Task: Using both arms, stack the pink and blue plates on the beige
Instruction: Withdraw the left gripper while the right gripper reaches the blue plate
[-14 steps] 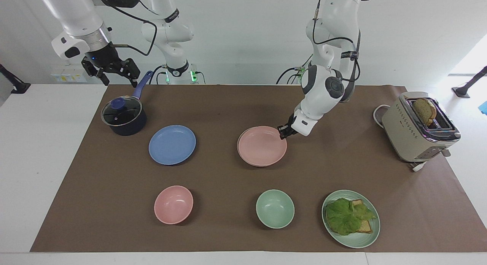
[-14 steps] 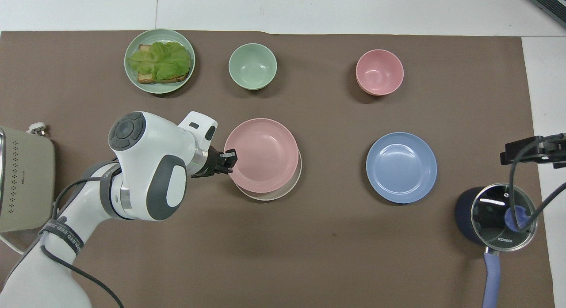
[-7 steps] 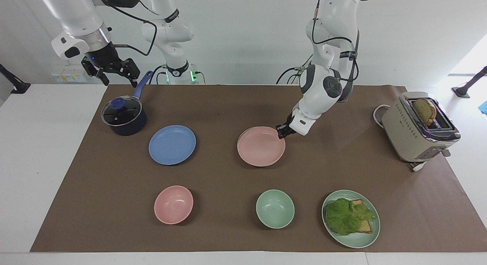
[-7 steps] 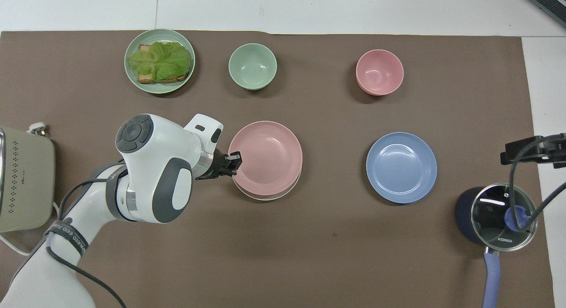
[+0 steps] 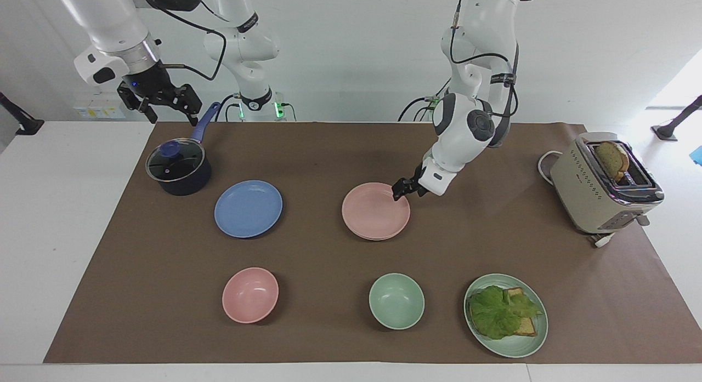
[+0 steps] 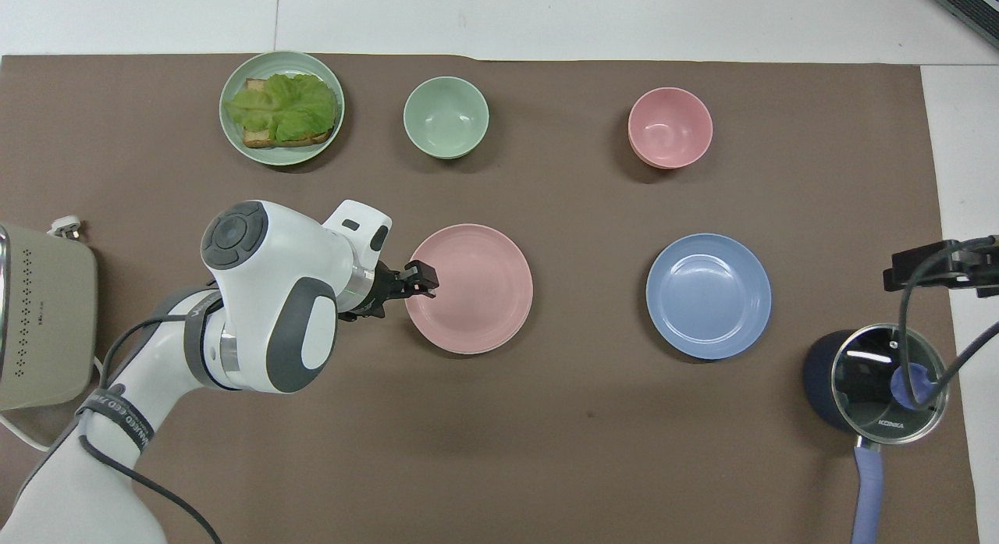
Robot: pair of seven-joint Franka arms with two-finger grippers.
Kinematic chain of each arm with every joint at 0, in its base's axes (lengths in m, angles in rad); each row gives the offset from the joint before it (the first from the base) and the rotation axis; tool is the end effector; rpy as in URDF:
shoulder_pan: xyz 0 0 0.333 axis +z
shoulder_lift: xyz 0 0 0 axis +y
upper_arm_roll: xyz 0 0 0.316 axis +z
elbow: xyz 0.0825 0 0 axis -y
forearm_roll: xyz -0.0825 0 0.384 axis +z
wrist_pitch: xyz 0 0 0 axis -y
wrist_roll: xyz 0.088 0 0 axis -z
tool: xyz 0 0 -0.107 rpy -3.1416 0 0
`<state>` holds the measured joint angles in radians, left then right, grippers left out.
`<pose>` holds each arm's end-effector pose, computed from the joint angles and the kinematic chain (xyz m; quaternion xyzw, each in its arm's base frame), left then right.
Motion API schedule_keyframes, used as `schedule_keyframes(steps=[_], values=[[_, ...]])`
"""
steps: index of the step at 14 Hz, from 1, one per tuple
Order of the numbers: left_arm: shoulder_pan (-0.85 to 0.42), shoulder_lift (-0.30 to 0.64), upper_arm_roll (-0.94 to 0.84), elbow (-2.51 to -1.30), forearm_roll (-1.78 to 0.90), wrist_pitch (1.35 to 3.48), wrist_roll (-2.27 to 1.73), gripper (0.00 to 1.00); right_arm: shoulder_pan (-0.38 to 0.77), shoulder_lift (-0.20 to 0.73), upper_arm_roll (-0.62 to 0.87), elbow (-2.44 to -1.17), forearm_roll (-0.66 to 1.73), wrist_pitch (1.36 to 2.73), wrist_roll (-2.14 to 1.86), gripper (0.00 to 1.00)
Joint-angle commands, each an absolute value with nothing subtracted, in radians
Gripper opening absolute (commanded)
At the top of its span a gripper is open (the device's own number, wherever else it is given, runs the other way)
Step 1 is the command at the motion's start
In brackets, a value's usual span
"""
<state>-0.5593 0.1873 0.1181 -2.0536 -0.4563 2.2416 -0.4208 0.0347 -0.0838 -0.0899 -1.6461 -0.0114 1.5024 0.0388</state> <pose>0.5201 -0.2615 0.3501 0.9775 0.1294 -0.0675 0.1524 0.5196 -0.0321 0.6283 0.9984 -0.0469 -0.0301 0.0017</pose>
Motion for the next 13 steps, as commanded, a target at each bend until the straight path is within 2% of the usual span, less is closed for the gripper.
schedule_keyframes(steps=[1, 4, 7, 11, 13], values=[[-0.511, 0.166, 0.135, -1.988, -0.401, 2.171, -0.416, 1.0, 0.028, -0.109, -0.092, -1.686, 0.011, 1.549, 0.049, 1.0], [-0.444, 0.163, 0.137, -1.882, -0.258, 2.037, -0.407, 1.0, 0.028, -0.106, -0.091, -1.729, 0.011, 1.588, 0.044, 1.0], [-0.352, 0.163, 0.137, -1.798, -0.181, 1.912, -0.296, 1.0, 0.029, -0.101, -0.091, -1.813, 0.011, 1.712, 0.022, 1.0], [-0.194, 0.163, 0.137, -1.711, -0.155, 1.816, -0.131, 1.0, 0.029, -0.043, -0.089, -1.917, 0.012, 1.876, -0.041, 1.0], [-0.15, 0.158, 0.137, -1.686, -0.126, 1.786, -0.069, 1.0, 0.029, 0.027, -0.089, -1.921, 0.018, 1.919, -0.086, 1.0]])
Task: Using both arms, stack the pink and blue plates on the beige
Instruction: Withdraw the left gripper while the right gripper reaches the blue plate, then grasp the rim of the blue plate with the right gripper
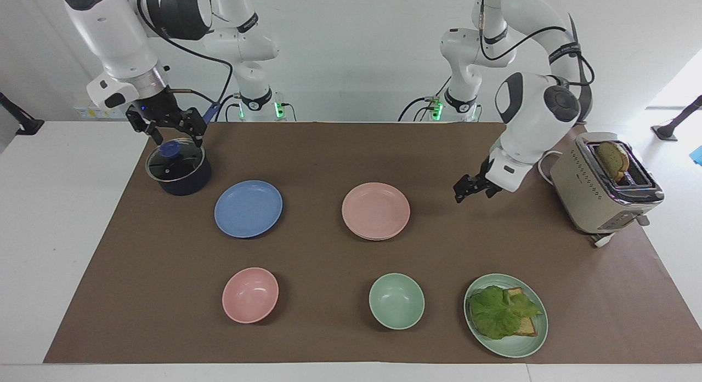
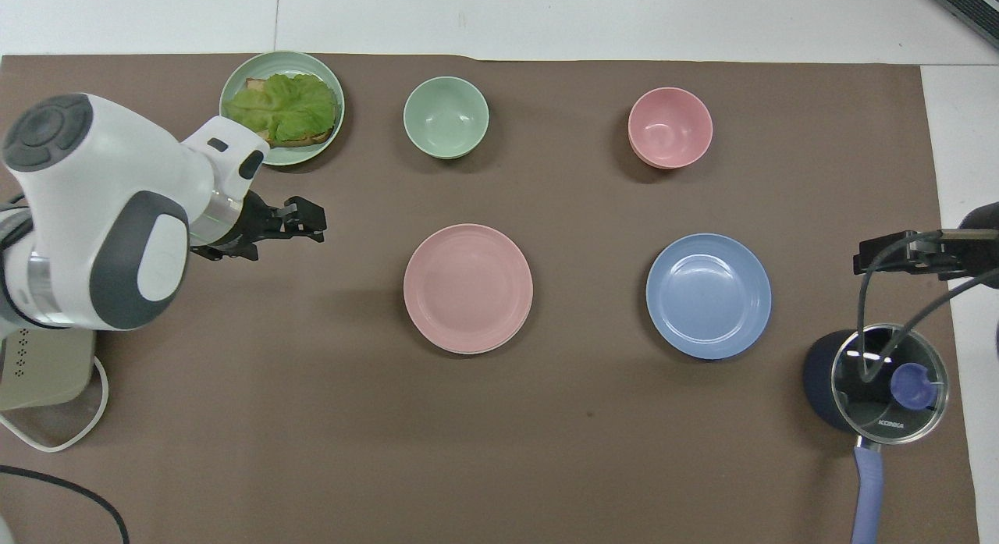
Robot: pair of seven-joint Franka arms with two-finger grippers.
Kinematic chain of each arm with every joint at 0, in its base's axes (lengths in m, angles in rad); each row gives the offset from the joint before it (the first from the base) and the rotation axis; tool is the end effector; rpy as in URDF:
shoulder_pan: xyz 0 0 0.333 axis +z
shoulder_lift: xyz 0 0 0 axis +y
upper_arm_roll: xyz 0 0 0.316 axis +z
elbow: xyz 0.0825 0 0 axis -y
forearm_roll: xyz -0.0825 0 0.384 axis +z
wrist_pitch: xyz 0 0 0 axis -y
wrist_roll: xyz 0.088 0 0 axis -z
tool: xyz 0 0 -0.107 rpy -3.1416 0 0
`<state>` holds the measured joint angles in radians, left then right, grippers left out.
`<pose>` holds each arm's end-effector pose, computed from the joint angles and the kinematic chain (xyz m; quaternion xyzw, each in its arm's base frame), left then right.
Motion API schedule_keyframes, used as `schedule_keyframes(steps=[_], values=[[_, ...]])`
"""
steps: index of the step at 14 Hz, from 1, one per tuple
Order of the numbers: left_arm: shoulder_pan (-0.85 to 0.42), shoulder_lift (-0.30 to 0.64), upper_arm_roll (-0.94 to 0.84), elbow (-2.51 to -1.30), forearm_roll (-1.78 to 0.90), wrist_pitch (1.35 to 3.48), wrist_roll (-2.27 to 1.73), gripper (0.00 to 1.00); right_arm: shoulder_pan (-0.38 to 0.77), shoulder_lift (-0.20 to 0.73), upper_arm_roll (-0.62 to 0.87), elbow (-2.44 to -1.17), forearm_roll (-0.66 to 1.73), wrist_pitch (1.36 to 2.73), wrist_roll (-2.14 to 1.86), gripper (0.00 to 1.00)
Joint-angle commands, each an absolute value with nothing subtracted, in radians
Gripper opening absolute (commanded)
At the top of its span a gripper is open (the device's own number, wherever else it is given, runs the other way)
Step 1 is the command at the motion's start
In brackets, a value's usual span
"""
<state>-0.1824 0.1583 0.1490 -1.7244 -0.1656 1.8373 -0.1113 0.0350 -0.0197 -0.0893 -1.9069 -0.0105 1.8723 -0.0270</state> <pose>0.6042 -0.0380 0.4836 0.9956 0.0617 -0.0264 0.0659 0.5524 -0.0311 0.5011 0.9999 -0.0120 -0.0076 0.0038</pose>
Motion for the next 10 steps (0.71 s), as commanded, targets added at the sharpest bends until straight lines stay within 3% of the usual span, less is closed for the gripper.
schedule_keyframes(steps=[1, 5, 10], values=[[-0.146, 0.149, 0.137, -1.675, -0.101, 1.766, -0.051, 1.0, 0.028, 0.064, -0.089, -1.928, 0.023, 1.958, -0.116, 1.0], [-0.104, 0.121, 0.138, -1.638, -0.074, 1.695, 0.032, 1.0, 0.028, 0.138, -0.089, -2.02, 0.028, 2.146, -0.159, 1.0], [-0.055, 0.072, 0.138, -1.603, -0.017, 1.619, 0.092, 1.0, 0.003, 0.205, -0.089, -2.092, 0.028, 2.25, -0.265, 1.0]])
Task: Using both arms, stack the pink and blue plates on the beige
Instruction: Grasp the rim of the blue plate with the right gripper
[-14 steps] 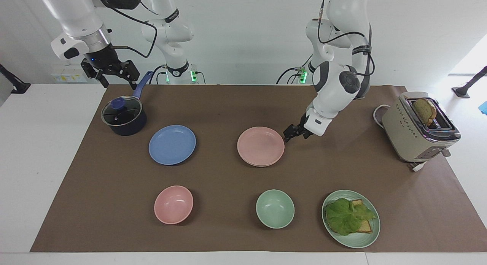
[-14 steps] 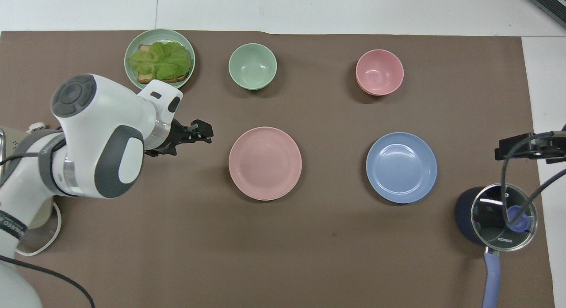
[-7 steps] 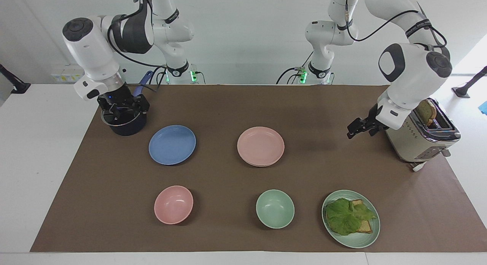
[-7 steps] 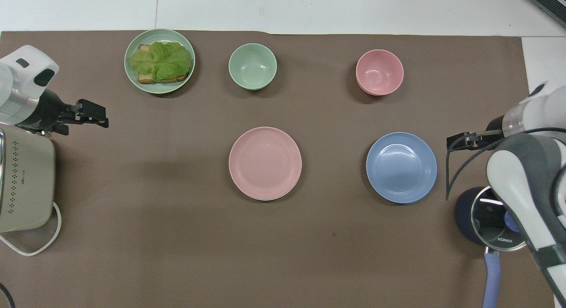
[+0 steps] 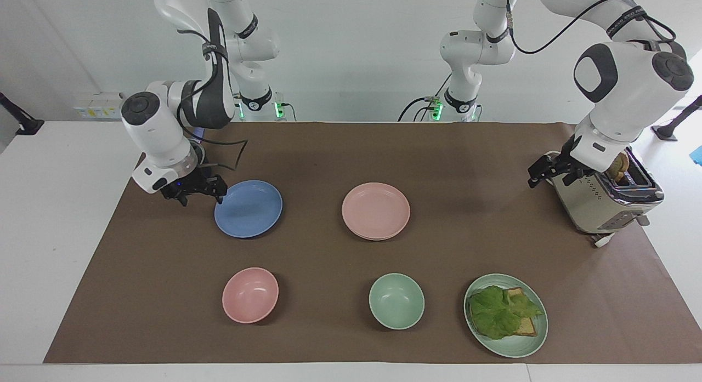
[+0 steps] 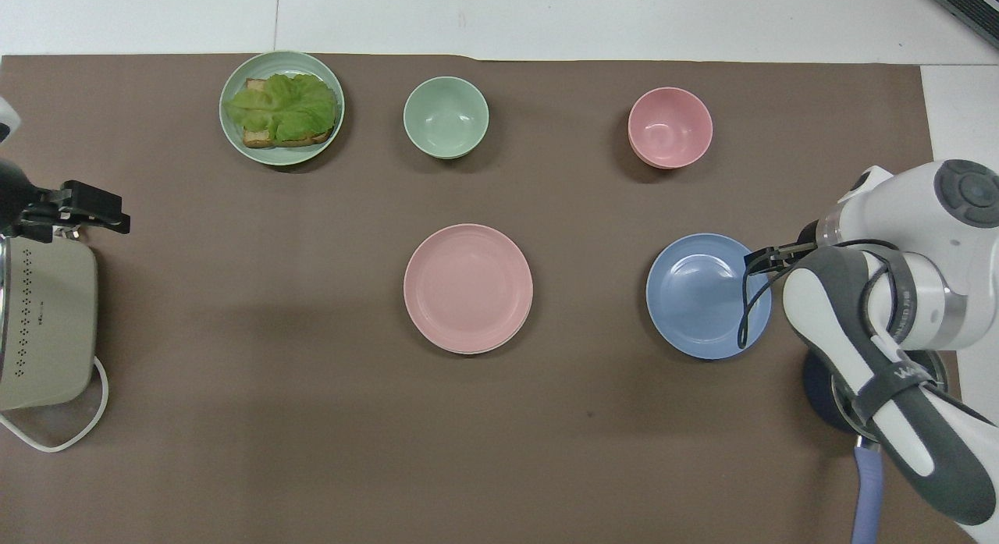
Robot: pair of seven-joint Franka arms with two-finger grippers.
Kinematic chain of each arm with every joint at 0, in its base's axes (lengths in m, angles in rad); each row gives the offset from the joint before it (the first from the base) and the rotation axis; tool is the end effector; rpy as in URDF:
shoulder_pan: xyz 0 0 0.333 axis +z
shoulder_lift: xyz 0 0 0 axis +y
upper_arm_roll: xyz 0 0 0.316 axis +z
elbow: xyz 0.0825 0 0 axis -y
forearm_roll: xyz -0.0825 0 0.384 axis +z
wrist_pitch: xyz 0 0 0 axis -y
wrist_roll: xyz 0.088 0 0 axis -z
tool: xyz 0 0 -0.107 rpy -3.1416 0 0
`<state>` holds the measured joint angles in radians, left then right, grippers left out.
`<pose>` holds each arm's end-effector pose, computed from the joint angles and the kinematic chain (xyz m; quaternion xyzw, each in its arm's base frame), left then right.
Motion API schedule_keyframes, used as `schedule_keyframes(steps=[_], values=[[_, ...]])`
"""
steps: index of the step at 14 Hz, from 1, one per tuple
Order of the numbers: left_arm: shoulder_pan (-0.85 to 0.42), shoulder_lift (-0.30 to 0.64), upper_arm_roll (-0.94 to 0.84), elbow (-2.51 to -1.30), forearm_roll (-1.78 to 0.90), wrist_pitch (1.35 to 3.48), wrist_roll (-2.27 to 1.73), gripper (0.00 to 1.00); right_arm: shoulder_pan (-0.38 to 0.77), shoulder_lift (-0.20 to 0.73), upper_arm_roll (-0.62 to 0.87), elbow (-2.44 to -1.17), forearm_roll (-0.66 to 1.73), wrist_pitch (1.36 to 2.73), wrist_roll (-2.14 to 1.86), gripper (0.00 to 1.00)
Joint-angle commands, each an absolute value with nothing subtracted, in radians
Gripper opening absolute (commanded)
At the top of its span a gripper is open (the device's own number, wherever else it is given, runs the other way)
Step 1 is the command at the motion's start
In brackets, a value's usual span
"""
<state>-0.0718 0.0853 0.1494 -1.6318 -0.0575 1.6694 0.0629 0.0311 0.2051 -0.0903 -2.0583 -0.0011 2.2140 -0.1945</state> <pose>0.5826 0.0365 0.5560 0.9994 0.0107 -0.0217 0.0238 0.5750 -0.0330 0.3331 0.9973 0.0686 -0.0253 0.0065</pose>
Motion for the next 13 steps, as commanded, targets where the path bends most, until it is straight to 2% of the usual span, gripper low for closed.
schedule_keyframes(steps=[1, 3, 4, 6, 9, 11, 12, 13], values=[[-0.057, 0.071, 0.143, -1.592, -0.017, 1.608, 0.091, 1.0, -0.001, 0.207, -0.089, -2.103, 0.029, 2.256, -0.281, 1.0], [-0.058, 0.046, 0.137, -1.578, -0.017, 1.6, 0.081, 1.0, 0.0, 0.206, -0.087, -2.111, 0.029, 2.257, -0.285, 1.0], [-0.061, 0.04, 0.135, -1.58, -0.017, 1.598, 0.078, 1.0, 0.0, 0.206, -0.087, -2.117, 0.029, 2.258, -0.285, 0.95], [-0.067, 0.029, 0.133, -1.585, -0.017, 1.598, 0.078, 1.0, 0.003, 0.204, -0.086, -2.126, 0.029, 2.256, -0.285, 0.68], [-0.064, 0.029, 0.133, -1.585, -0.017, 1.608, 0.081, 1.0, 0.003, 0.207, -0.087, -2.128, 0.072, 2.255, -0.287, 0.34], [-0.063, 0.029, 0.133, -1.585, -0.017, 1.606, 0.083, 1.0, 0.008, 0.212, -0.087, -2.126, 0.078, 2.255, -0.282, 0.06], [-0.063, 0.029, 0.133, -1.585, -0.017, 1.606, 0.083, 1.0, 0.008, 0.213, -0.087, -2.123, 0.078, 2.247, -0.284, 0.0], [-0.064, 0.029, 0.133, -1.585, -0.017, 1.606, 0.083, 1.0, 0.008, 0.213, -0.087, -2.115, 0.078, 2.241, -0.284, 0.0]])
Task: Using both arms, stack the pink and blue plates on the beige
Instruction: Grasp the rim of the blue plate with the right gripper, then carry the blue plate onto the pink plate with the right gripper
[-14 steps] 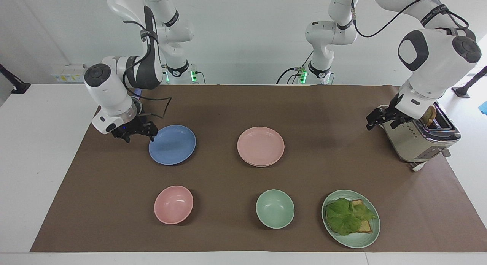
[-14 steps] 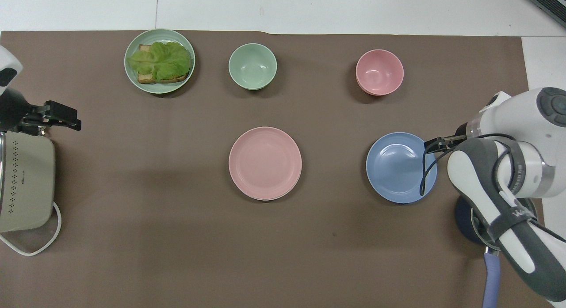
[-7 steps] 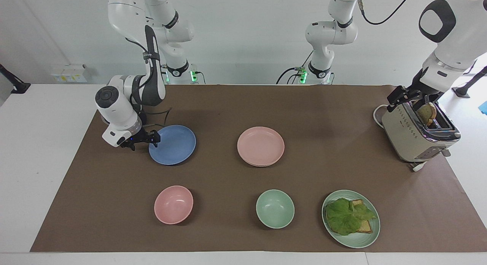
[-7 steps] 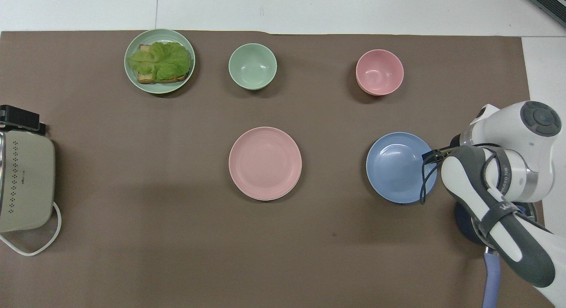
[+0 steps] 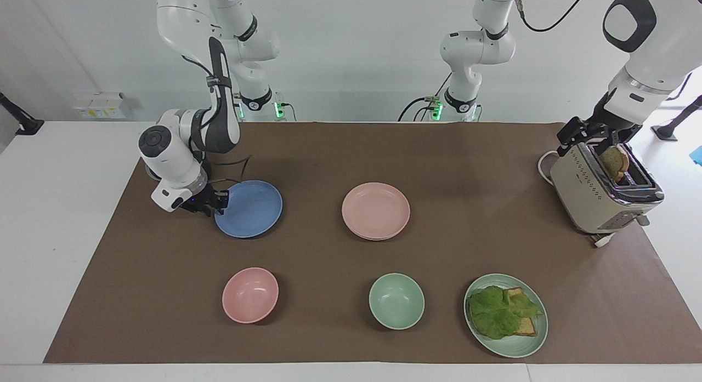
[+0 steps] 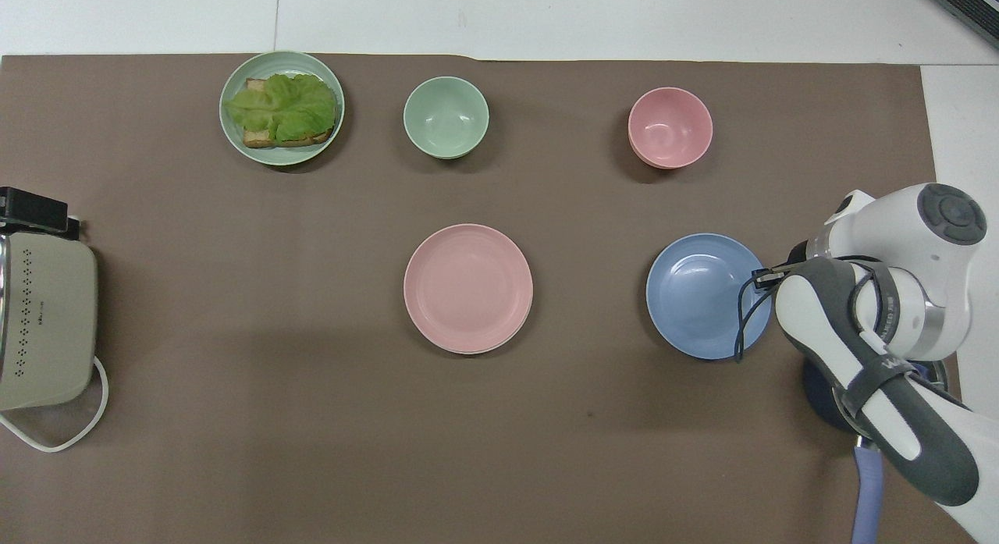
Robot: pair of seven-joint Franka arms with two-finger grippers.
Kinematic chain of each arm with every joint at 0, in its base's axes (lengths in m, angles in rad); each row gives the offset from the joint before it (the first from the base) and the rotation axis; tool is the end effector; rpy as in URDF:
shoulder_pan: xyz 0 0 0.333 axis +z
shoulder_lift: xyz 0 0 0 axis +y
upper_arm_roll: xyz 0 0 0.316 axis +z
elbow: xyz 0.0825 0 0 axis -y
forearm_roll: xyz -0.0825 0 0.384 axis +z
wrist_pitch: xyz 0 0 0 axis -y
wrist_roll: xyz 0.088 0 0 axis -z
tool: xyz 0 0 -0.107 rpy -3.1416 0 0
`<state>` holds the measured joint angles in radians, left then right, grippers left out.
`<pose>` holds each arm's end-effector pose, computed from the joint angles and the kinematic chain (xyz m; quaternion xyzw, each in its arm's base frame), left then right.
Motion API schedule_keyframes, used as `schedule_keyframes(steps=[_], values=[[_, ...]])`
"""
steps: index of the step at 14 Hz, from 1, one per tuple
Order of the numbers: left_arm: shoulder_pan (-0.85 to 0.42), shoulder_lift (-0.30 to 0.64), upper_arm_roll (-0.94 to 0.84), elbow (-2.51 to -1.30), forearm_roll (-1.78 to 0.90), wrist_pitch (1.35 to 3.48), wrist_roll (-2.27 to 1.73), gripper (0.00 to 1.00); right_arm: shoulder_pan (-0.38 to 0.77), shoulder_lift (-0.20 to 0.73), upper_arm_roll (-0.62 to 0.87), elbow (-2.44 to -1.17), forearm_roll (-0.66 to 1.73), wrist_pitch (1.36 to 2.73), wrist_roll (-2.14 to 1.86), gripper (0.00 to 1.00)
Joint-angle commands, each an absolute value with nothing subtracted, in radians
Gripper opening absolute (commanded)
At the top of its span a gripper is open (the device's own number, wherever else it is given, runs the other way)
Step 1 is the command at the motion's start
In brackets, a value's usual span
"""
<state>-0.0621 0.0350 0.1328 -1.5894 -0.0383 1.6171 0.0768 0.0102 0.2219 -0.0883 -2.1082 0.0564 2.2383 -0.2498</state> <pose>0.5675 0.0350 0.6003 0.9999 -0.0021 -0.0022 0.0170 0.5617 -0.0416 0.3044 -0.9966 -0.0679 0.0428 0.0188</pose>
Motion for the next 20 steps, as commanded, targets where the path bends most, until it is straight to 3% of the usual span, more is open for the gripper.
schedule_keyframes(steps=[1, 5, 9, 15, 20], values=[[-0.064, 0.029, 0.133, -1.585, -0.017, 1.606, 0.081, 1.0, 0.008, 0.213, -0.087, -2.114, 0.08, 2.24, -0.281, 0.0], [-0.064, 0.029, 0.133, -1.585, -0.017, 1.606, 0.081, 1.0, 0.008, 0.195, -0.086, -2.019, 0.11, 2.088, -0.293, 0.0], [-0.064, 0.029, 0.133, -1.585, -0.017, 1.606, 0.083, 1.0, 0.011, 0.095, -0.08, -1.981, 0.135, 2.037, -0.305, 0.0], [-0.064, 0.029, 0.133, -1.585, -0.017, 1.606, 0.083, 1.0, 0.015, 0.058, -0.008, -1.777, 0.184, 1.856, -0.186, 0.0], [-0.066, 0.029, 0.133, -1.585, -0.017, 1.606, 0.081, 1.0, 0.122, 0.074, 0.063, -1.746, 0.166, 1.871, 0.076, 0.0]])
